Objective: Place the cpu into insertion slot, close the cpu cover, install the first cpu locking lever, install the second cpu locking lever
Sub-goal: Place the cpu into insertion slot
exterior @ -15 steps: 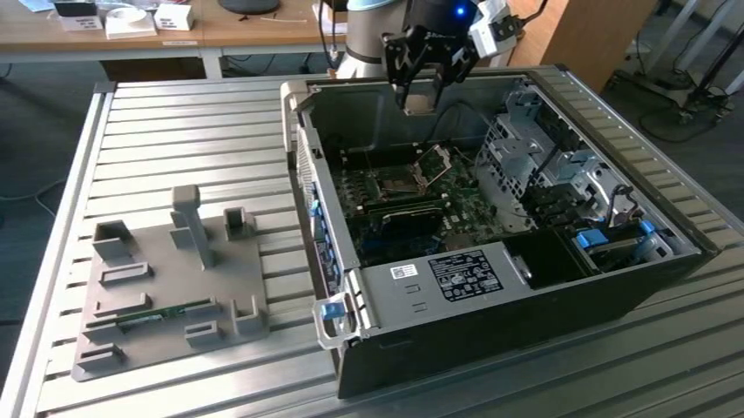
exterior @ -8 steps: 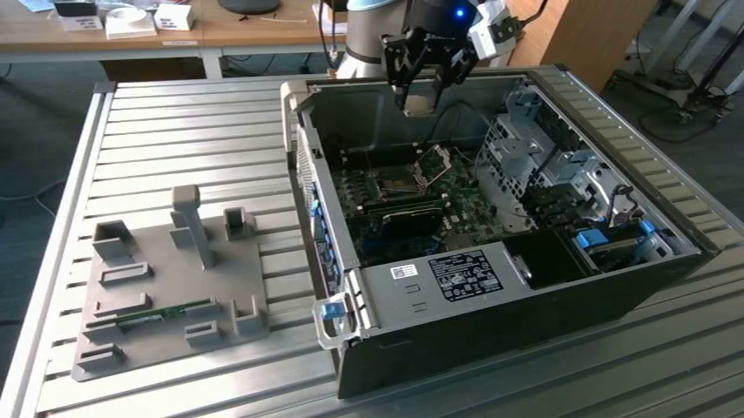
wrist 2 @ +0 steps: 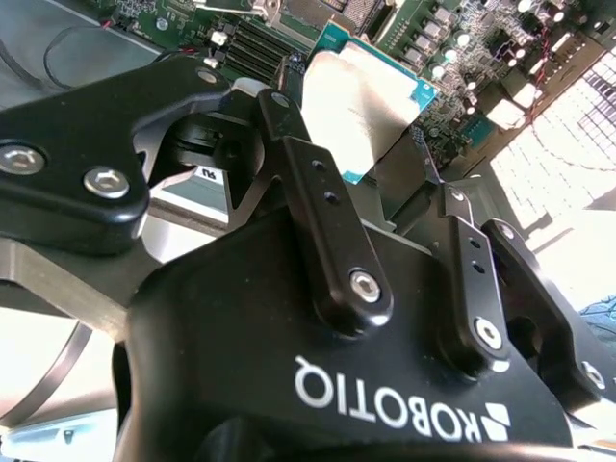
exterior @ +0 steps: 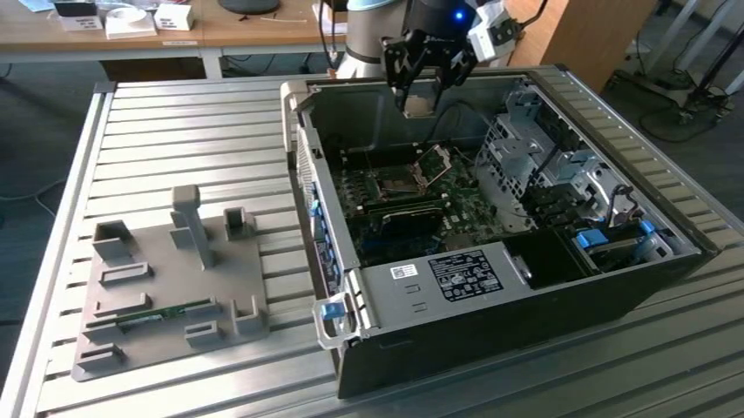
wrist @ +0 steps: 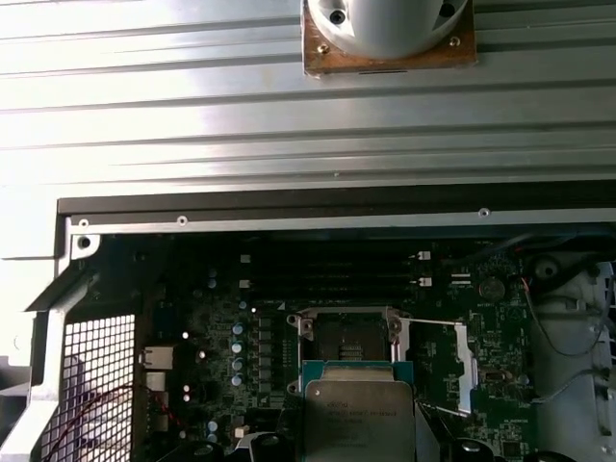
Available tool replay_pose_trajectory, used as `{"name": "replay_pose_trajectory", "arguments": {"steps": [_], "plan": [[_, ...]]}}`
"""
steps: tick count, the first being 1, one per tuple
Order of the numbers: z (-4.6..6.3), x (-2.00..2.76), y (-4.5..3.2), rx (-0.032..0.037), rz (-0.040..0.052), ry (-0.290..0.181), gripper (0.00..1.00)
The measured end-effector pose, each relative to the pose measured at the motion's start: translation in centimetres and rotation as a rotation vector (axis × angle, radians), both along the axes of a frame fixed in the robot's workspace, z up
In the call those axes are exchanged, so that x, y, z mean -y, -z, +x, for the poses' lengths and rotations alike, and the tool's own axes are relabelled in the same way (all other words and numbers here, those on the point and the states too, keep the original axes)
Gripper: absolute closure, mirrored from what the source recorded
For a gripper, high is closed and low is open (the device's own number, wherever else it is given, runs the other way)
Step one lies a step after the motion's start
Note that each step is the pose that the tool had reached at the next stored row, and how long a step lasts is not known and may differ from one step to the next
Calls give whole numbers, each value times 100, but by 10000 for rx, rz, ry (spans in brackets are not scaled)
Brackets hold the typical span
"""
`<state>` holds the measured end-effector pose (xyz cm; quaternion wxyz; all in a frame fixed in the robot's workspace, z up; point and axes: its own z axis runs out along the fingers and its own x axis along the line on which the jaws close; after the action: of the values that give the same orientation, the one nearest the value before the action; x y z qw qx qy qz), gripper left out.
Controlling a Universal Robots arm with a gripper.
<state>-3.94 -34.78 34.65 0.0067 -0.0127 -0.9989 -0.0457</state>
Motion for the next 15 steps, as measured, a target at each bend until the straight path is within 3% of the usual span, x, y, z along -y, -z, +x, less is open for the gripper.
{"name": "replay_pose_trajectory", "arguments": {"steps": [15], "plan": [[0, 0, 44, 2, 0, 1, 46]]}}
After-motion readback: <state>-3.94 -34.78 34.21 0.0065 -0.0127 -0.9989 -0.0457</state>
